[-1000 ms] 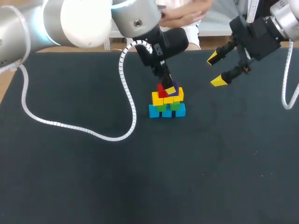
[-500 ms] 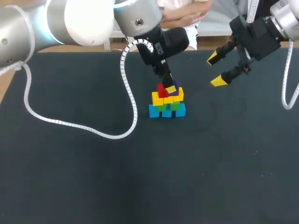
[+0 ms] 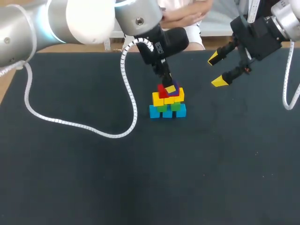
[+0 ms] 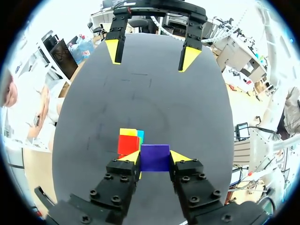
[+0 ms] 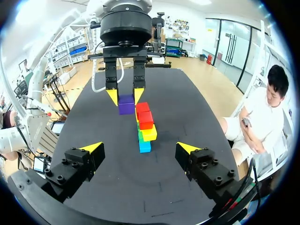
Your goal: Place the blue cubes, place green cubes on the blue cubes, place the yellow cubes on the green cubes, then place the red cubes on the yellow cubes, and place purple cube on the red cubes.
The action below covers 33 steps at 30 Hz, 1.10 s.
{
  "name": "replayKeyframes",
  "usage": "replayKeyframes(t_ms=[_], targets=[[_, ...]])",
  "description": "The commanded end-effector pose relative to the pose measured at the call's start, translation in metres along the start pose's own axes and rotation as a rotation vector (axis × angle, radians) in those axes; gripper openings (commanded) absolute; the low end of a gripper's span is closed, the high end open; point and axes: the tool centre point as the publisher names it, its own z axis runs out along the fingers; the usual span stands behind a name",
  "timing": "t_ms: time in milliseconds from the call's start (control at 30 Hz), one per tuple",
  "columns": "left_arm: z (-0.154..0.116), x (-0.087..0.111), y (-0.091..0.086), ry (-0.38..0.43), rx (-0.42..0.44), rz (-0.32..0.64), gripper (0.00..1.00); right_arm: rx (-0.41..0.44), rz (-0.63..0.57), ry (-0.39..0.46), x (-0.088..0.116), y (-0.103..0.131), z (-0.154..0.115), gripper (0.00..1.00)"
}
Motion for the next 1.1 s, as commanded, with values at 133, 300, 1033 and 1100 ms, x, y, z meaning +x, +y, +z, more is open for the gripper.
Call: replayKeyframes(t_ms=[133, 300, 1033, 1100], targets=[[0.001, -0.001, 0.007, 0.005, 0.009, 0.0, 0.0, 0.0, -0.001, -0.002, 0.0, 0.0, 0.0, 1.0], [0.002, -0.001, 0.011, 0.005, 0.009, 0.001, 0.0, 0.0, -0.001, -0.002, 0.0, 0.0, 0.0, 1.0], [0.002, -0.002, 0.02, 0.017, 0.012, 0.005, 0.0, 0.0, -0.001, -0.002, 0.0, 0.0, 0.0, 1.0], [0.002, -0.001, 0.021, 0.019, 0.012, 0.003, 0.0, 0.0, -0.001, -0.002, 0.0, 0.0, 0.0, 1.0]])
